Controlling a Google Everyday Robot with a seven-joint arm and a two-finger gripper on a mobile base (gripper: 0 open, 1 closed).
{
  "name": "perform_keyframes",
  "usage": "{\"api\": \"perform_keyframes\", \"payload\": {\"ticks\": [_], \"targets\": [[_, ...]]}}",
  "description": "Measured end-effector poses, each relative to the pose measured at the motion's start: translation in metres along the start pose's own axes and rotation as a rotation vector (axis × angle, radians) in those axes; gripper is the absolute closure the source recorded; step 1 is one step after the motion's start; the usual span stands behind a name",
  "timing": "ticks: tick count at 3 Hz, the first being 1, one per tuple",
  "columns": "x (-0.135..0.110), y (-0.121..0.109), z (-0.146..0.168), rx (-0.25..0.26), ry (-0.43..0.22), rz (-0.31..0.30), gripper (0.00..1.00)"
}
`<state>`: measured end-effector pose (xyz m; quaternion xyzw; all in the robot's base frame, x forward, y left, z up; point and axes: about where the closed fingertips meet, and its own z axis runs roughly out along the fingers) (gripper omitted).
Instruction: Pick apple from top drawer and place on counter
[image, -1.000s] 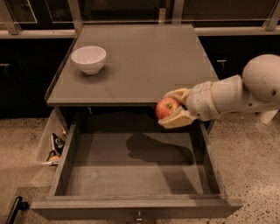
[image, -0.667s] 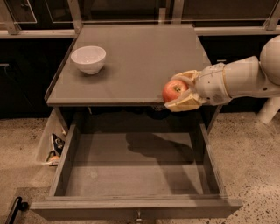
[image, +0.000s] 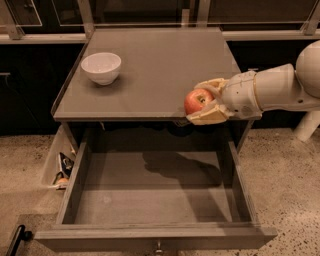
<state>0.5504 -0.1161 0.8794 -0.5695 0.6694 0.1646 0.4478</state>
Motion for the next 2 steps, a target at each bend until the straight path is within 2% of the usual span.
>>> {"api": "perform_keyframes", "payload": {"ticks": [1, 2], "targets": [[-0.001, -0.034, 0.018, 0.005, -0.027, -0.04, 1.0], [-0.014, -0.086, 0.039, 0.011, -0.094, -0.058, 1.0]]}}
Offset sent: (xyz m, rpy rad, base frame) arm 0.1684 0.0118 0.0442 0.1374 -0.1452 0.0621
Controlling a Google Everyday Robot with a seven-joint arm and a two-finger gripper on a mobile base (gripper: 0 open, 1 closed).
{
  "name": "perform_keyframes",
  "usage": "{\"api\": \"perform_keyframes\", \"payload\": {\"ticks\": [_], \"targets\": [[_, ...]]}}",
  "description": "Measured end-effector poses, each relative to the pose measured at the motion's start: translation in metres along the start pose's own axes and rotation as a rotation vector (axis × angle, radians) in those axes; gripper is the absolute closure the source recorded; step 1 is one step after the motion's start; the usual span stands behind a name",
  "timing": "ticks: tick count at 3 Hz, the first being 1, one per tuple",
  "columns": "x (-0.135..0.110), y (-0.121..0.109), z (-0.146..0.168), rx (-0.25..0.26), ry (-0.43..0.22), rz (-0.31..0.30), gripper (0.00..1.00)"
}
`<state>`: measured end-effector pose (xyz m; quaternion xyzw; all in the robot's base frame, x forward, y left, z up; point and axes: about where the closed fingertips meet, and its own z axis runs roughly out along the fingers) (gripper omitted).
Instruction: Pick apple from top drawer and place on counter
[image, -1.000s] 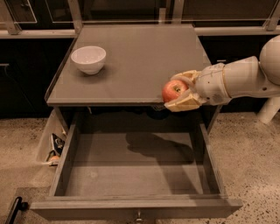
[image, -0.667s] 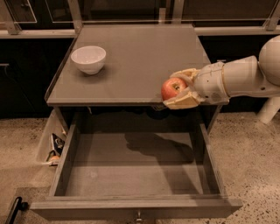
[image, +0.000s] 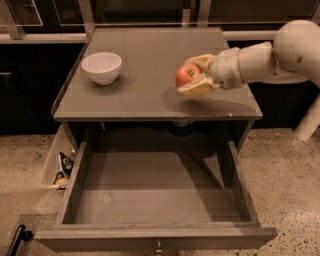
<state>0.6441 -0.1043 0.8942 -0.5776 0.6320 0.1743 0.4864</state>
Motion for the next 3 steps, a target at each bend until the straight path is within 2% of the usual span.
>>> {"api": "perform_keyframes", "payload": {"ticks": [1, 2, 3], "targets": [[-0.01, -0.035, 0.016, -0.006, -0.059, -0.009, 1.0], [-0.01, -0.05, 0.031, -0.03, -0.057, -0.003, 1.0], [0.001, -0.053, 0.046, -0.084, 0.001, 0.03, 1.0]]}}
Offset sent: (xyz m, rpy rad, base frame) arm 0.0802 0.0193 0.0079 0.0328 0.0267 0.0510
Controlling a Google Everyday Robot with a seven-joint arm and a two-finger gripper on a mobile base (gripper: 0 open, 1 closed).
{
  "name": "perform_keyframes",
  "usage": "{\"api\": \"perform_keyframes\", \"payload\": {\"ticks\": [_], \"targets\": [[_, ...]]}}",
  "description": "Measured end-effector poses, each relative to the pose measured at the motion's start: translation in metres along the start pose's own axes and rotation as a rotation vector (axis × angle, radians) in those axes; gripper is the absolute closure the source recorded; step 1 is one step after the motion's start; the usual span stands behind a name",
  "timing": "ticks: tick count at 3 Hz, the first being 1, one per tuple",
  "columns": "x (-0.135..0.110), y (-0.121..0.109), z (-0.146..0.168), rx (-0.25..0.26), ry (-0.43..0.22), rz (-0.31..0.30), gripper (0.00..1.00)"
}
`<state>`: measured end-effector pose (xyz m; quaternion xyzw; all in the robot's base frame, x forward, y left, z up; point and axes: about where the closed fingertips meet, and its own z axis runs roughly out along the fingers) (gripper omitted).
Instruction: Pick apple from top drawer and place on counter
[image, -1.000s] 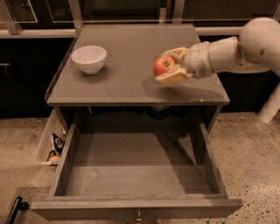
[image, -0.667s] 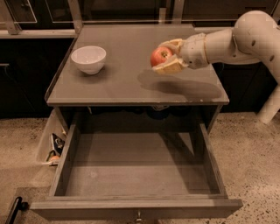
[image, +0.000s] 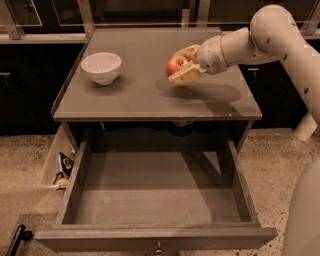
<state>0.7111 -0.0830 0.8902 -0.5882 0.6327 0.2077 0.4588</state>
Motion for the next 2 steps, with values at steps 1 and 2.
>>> {"api": "perform_keyframes", "payload": {"ticks": [1, 2], "targets": [[0.015, 0.001, 0.013, -0.063, 0.051, 0.048, 1.0], [0.025, 0.004, 0.021, -0.104, 0.078, 0.081, 1.0]]}}
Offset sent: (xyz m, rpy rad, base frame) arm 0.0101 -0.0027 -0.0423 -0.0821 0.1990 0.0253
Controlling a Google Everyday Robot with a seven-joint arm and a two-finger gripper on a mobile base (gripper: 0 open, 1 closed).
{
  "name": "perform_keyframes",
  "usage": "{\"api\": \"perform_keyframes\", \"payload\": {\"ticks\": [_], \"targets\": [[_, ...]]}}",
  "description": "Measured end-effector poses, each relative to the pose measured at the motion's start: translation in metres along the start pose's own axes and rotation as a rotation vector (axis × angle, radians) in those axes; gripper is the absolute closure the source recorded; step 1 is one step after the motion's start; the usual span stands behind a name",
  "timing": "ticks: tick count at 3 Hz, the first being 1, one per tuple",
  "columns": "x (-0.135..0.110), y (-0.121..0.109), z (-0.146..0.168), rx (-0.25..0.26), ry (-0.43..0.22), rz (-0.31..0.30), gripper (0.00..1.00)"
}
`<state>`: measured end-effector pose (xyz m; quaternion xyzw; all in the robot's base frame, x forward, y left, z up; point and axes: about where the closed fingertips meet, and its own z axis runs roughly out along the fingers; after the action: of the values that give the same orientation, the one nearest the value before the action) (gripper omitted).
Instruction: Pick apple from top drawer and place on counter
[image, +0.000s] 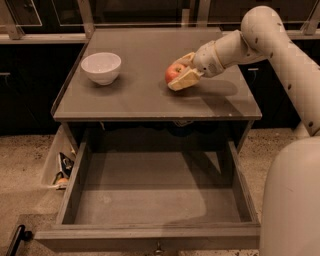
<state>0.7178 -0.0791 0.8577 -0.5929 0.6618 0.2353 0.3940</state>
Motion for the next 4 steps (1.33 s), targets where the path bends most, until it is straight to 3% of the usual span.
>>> {"api": "perform_keyframes", "payload": {"ticks": [1, 4], "targets": [[0.0003, 0.0002, 0.0001, -0.002, 0.001, 0.001, 0.81], [0.0003, 0.0003, 0.0002, -0.002, 0.001, 0.001, 0.12]]}}
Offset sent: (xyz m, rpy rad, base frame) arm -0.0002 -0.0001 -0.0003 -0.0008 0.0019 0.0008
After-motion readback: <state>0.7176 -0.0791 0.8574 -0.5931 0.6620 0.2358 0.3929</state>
